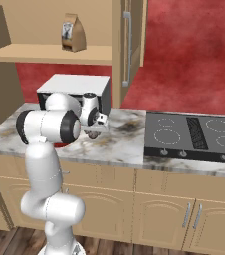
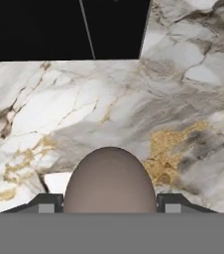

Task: Pick the egg and butter from the fridge and place them by the bowl for mixing.

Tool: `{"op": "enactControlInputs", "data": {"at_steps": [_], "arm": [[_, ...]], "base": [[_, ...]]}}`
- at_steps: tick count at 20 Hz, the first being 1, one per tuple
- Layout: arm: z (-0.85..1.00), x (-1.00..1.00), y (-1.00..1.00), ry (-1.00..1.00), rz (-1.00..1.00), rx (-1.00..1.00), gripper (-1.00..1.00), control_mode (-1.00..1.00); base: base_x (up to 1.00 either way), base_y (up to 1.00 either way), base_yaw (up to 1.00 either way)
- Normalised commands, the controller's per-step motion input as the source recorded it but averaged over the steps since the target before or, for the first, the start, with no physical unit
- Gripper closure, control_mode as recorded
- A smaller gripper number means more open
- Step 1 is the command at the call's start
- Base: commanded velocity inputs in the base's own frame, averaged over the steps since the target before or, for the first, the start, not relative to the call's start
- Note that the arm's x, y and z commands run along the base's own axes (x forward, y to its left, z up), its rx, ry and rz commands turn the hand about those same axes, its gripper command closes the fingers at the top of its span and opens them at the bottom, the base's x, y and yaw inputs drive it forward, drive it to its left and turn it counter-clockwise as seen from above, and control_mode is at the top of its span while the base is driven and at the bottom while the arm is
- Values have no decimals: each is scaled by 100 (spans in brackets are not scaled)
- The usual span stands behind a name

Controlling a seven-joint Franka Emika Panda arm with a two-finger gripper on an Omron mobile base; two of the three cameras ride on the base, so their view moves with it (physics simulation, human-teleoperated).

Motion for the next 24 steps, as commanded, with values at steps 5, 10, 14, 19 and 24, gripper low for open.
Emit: {"op": "enactControlInputs", "data": {"at_steps": [5,10,14,19,24], "arm": [[-35,28,5,0,0,0,100,-100],[-22,24,5,1,0,0,100,-100],[-18,10,0,0,0,1,100,-100],[-22,10,0,0,0,3,100,-100],[-24,8,0,0,0,3,-100,-100]], "base": [[0,0,0],[0,0,0],[0,0,0],[0,0,0],[0,0,0]]}}
